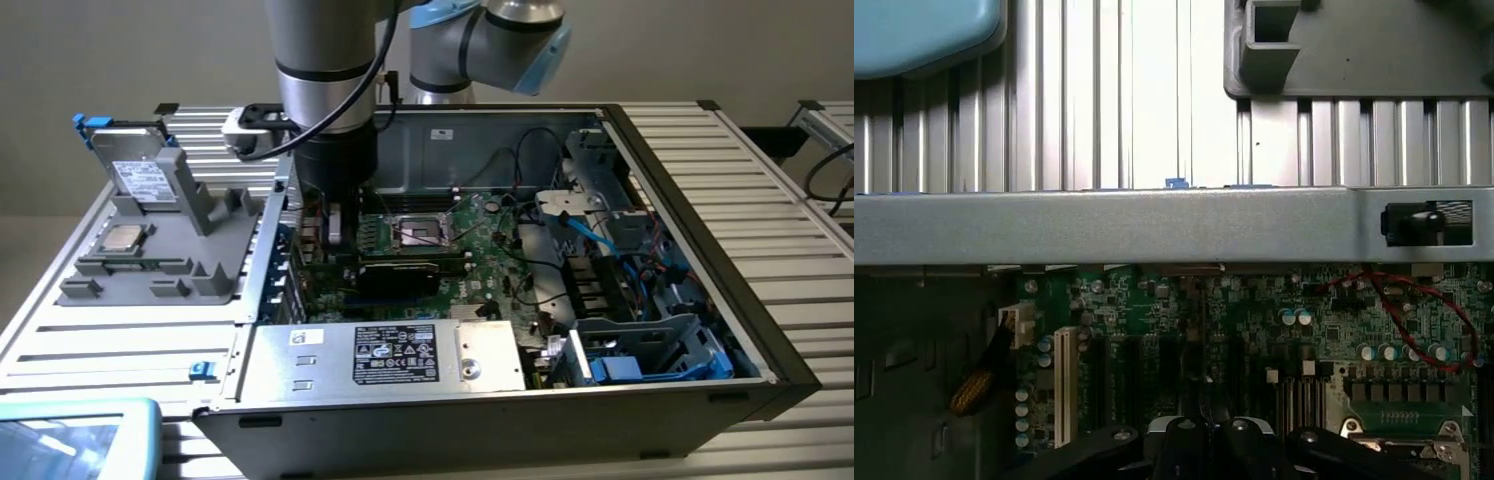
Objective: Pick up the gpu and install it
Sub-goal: 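Press down on the gpu until it lock into place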
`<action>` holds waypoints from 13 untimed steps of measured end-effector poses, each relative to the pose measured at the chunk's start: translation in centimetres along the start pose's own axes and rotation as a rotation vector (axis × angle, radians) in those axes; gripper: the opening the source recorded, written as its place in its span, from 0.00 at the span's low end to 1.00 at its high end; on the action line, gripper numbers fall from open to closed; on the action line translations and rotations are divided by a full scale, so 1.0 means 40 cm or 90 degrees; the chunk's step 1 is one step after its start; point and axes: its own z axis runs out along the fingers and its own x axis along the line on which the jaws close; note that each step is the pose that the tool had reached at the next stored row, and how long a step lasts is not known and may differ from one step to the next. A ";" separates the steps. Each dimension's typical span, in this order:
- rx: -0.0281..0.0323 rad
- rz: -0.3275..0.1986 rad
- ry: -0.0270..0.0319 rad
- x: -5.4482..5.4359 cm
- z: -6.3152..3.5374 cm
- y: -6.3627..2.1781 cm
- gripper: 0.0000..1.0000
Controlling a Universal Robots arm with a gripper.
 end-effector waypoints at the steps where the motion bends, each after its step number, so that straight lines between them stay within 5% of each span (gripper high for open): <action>1: -0.0002 0.000 0.0000 0.000 0.003 0.000 0.12; 13: -0.0009 0.000 0.0012 -0.001 0.026 -0.001 0.12</action>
